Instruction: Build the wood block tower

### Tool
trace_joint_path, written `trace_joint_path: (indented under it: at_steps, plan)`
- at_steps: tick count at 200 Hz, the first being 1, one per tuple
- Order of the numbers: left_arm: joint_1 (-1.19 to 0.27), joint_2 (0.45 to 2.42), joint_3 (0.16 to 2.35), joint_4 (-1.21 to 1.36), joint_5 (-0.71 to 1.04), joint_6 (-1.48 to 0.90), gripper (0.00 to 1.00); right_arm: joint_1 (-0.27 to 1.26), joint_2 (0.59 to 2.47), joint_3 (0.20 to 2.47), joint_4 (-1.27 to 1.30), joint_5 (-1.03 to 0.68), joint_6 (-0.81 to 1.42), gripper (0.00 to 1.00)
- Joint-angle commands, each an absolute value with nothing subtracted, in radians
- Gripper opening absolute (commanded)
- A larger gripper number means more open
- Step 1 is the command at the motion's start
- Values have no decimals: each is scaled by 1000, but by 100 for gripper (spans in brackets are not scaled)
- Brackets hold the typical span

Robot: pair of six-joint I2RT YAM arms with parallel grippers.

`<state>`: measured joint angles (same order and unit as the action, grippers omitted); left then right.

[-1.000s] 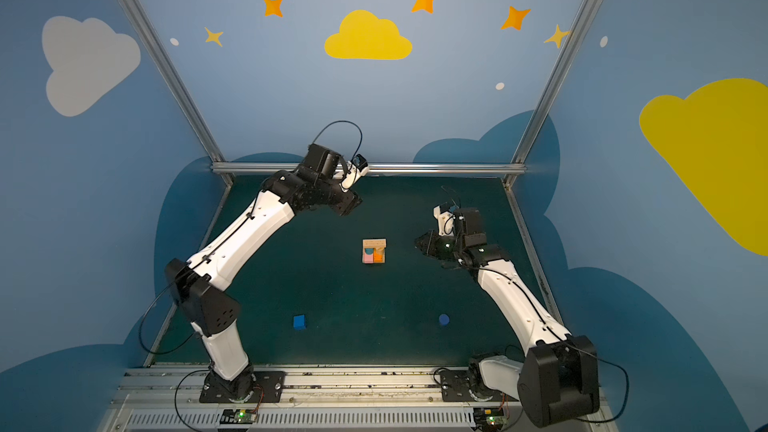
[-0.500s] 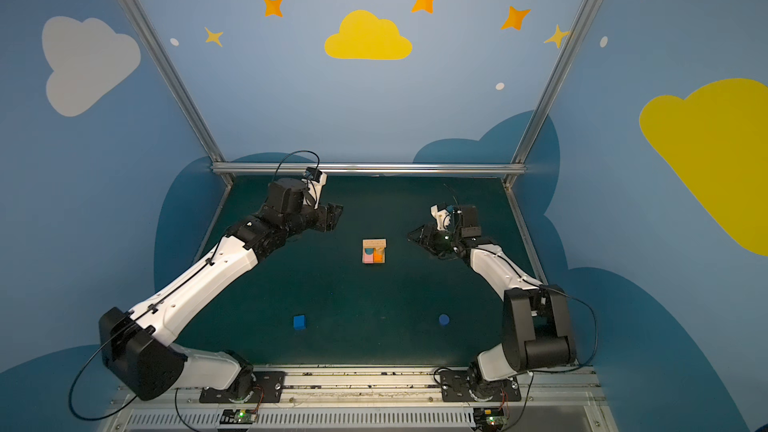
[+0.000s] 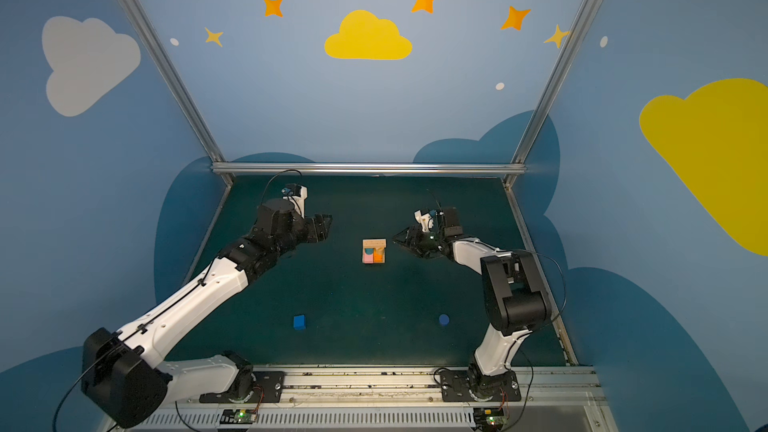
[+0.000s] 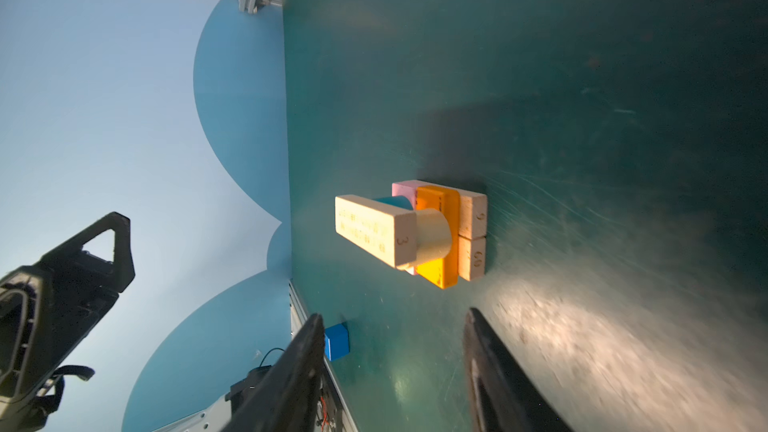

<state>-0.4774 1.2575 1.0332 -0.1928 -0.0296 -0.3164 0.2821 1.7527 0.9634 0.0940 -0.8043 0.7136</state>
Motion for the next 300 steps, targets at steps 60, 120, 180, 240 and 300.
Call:
trace_joint_path:
  at_steps: [60, 120, 180, 240, 300]
  plan:
    - [-460, 1236, 999, -129, -20, -333, 75, 332, 1847, 1055, 138, -804, 754, 65]
    - [-454, 1240, 991, -121, -3, -331, 75, 350, 1885, 1078, 136, -793, 764, 66]
    - [-451, 1244, 991, -121, 7, -330, 75, 367, 1898, 1093, 137, -792, 773, 67]
    - [-448, 1246, 985, -123, 17, -335, 75, 379, 1904, 1095, 134, -791, 778, 67]
    - [-448, 1228, 973, -121, 12, -333, 75, 382, 1902, 1092, 136, -789, 783, 67]
